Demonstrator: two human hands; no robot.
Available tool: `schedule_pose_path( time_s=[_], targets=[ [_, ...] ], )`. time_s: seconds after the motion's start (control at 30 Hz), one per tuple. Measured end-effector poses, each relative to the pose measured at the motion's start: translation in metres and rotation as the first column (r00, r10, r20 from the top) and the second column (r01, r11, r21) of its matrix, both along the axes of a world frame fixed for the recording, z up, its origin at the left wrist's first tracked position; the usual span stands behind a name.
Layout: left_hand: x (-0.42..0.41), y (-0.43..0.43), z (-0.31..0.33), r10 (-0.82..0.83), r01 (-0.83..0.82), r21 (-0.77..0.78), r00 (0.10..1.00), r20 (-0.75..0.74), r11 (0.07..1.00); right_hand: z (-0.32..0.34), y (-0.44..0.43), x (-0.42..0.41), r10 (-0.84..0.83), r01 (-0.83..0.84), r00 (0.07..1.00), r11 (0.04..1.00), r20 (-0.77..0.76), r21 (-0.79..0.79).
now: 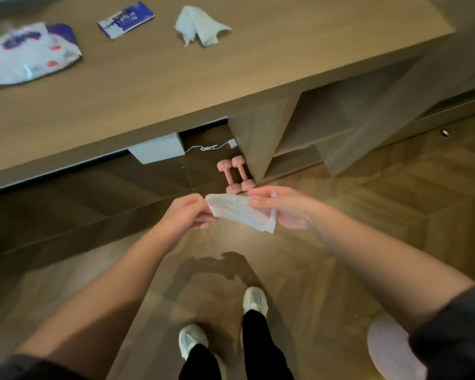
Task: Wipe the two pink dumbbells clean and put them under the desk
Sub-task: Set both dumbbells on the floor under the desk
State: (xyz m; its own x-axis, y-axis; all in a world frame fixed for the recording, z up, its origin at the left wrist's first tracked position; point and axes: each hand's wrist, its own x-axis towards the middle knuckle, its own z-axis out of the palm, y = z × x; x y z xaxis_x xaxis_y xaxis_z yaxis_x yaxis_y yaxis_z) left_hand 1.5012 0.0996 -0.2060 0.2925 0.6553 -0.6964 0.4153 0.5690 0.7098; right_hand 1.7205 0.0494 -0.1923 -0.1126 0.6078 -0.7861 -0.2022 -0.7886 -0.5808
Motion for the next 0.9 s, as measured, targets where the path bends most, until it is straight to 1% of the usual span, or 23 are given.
schedule_pose_path(
  time_s=[0.07, 0.17, 0.33, 0.43, 0.57, 0.7, 0.8, 0.9],
  targets=[
    [-0.031, -0.013, 0.018, 0.064, -0.064, 0.012, 0.997, 0.034, 0.998, 0.012, -0.005, -0.026, 0.057, -0.058, 0.998, 0.998, -0.018, -0.016],
    [-0.087, -0.037, 0.037, 0.137, -0.139, 0.028, 0.989, 0.06, 0.99, 0.026, -0.019, -0.072, 0.076, -0.076, 0.997, 0.997, -0.033, -0.027],
    [-0.191, -0.083, 0.063, 0.206, -0.215, 0.038, 0.964, 0.165, 0.976, 0.039, -0.049, -0.167, 0.082, -0.082, 0.995, 0.997, 0.057, 0.002],
    [-0.25, -0.12, 0.072, 0.241, -0.25, 0.05, 0.959, 0.151, 0.967, 0.046, -0.072, -0.225, 0.094, -0.094, 0.994, 0.996, 0.058, -0.001],
    [-0.324, -0.163, 0.094, 0.317, -0.326, 0.032, 0.935, 0.159, 0.945, 0.064, -0.096, -0.297, 0.138, -0.138, 0.99, 0.99, -0.005, -0.043],
    [-0.393, -0.184, 0.114, 0.459, -0.465, -0.01, 0.87, 0.18, 0.885, 0.079, -0.102, -0.362, 0.165, -0.165, 0.986, 0.986, -0.011, -0.033],
    [-0.442, -0.201, 0.125, 0.589, -0.599, -0.045, 0.767, 0.256, 0.799, 0.08, -0.093, -0.421, 0.244, -0.244, 0.97, 0.969, 0.005, -0.033],
    [-0.5, -0.211, 0.132, 0.689, -0.7, -0.057, 0.68, 0.252, 0.712, 0.079, -0.078, -0.494, 0.325, -0.324, 0.946, 0.945, 0.017, -0.047]
  ],
)
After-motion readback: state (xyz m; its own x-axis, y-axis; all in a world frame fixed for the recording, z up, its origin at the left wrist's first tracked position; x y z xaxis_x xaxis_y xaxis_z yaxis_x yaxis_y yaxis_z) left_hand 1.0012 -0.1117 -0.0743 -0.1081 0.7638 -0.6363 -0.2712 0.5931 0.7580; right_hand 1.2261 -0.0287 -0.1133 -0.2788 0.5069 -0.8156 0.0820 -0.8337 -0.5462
